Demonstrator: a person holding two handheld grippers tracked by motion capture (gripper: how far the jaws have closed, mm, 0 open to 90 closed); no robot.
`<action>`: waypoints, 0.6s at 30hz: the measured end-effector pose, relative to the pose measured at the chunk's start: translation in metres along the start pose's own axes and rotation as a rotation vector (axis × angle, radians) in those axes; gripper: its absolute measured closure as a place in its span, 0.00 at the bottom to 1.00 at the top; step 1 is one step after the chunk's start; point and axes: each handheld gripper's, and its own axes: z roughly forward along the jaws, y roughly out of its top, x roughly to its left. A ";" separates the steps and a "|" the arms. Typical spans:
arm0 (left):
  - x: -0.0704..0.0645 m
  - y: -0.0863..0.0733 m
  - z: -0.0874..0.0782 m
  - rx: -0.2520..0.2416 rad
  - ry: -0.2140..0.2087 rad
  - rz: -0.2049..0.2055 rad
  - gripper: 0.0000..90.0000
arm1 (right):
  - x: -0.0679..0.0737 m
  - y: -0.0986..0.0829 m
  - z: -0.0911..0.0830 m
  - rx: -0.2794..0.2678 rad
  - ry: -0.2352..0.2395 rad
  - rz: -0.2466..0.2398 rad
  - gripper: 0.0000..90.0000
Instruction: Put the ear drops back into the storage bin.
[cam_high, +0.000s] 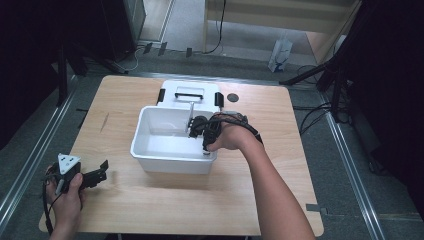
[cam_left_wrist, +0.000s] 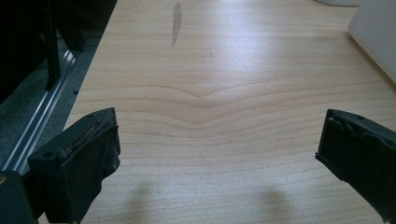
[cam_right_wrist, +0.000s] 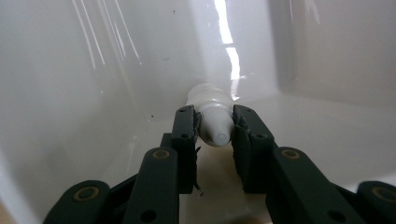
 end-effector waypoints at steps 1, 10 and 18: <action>0.000 0.000 0.000 0.000 0.001 -0.001 0.00 | 0.001 0.000 0.002 0.005 0.001 0.010 0.80; 0.000 0.000 0.000 0.000 0.000 0.001 0.00 | 0.001 0.002 0.012 0.028 0.001 -0.002 0.80; 0.000 0.000 0.000 0.001 0.000 -0.001 0.00 | 0.001 0.004 0.013 0.040 -0.006 -0.005 0.80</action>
